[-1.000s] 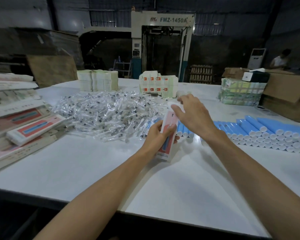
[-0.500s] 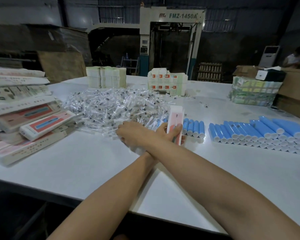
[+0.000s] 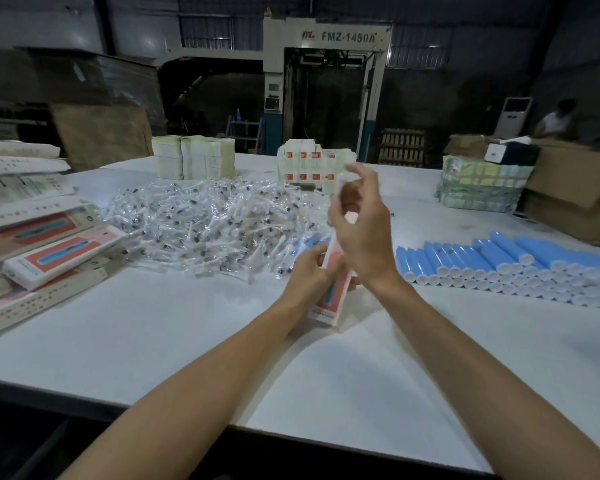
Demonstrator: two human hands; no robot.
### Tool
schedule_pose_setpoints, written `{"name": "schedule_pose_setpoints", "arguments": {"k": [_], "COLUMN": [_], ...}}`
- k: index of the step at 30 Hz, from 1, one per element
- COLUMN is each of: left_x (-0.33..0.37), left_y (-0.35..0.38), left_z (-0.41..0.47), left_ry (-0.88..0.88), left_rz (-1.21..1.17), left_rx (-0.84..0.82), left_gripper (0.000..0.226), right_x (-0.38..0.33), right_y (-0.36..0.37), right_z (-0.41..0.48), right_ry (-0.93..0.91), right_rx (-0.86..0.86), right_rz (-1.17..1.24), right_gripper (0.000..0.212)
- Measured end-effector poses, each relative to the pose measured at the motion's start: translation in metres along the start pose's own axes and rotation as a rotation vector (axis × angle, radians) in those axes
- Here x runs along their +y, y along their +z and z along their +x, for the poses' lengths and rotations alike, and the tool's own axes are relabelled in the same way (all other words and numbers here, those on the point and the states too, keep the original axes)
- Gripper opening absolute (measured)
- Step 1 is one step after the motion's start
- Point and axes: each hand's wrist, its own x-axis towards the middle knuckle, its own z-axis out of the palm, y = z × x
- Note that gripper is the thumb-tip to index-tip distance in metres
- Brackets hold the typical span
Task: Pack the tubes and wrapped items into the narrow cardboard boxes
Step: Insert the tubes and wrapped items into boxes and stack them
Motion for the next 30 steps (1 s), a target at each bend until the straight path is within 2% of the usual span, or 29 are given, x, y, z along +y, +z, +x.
{"name": "schedule_pose_setpoints", "arguments": {"k": [2,4,7,11,17,21,24,26,30], "left_x": [-0.002,-0.001,-0.004,-0.005,-0.004,-0.003,-0.004,-0.005,-0.007], "left_y": [0.004,0.01,0.011,0.013,0.015,0.015,0.014,0.013,0.011], "left_z": [-0.001,-0.003,-0.001,-0.001,-0.001,-0.003,-0.003,-0.003,-0.002], "left_ry": [0.025,0.075,0.105,0.104,0.127,0.145,0.128,0.121,0.099], "left_rz": [0.009,0.094,0.146,0.206,0.189,0.163,0.132,0.102,0.042], "left_rx": [-0.039,-0.066,-0.105,-0.117,-0.103,-0.099,-0.074,-0.053,-0.023], "left_gripper": [0.033,0.029,0.034,0.04,0.036,0.037,0.036,0.037,0.052], "right_x": [0.013,0.023,0.037,0.039,0.039,0.038,0.039,0.036,0.037], "right_y": [-0.039,-0.065,-0.084,-0.086,-0.077,-0.072,-0.068,-0.066,-0.072], "right_z": [0.002,0.001,0.0,0.005,0.003,-0.002,-0.009,-0.013,-0.017], "right_ry": [0.1,0.209,0.298,0.301,0.36,0.287,0.228,0.203,0.307], "right_rx": [0.196,0.326,0.382,0.275,0.1,-0.027,-0.17,-0.175,-0.026], "right_rz": [0.047,0.12,0.232,0.218,0.17,-0.034,-0.224,-0.263,-0.052], "right_gripper": [0.049,0.045,0.038,0.032,0.023,0.006,0.021,0.022,0.022]}}
